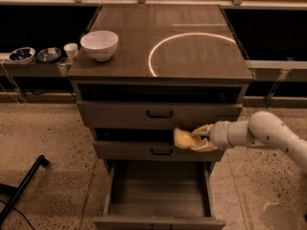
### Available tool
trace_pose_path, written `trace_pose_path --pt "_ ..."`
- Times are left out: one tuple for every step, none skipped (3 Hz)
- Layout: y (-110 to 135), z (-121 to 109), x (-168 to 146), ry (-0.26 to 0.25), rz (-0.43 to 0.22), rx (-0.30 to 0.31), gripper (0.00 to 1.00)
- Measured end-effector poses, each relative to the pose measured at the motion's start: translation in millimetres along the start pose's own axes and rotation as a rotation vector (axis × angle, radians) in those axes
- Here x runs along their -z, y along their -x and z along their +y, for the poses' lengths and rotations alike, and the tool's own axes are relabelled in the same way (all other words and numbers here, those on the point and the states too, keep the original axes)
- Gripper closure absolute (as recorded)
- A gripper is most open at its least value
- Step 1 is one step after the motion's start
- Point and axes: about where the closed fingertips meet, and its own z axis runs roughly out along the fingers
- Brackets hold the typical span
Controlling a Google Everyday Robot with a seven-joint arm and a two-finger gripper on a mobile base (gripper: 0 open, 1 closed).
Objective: Place sponge into bottom drawer
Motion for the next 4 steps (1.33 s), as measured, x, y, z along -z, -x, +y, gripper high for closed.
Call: trace_pose_path --pt "-65.9 46.3 -13.2 0.03 -0.022 0.037 1.0" --pt "-65.8 46.2 -13.1 0.03 -0.022 0.037 1.0" --pt "-89.8 58.8 -41.5 0.066 -0.024 0.048 1.0" --pt "-144.0 76.7 -85.4 0.066 -0.076 0.088 1.0"
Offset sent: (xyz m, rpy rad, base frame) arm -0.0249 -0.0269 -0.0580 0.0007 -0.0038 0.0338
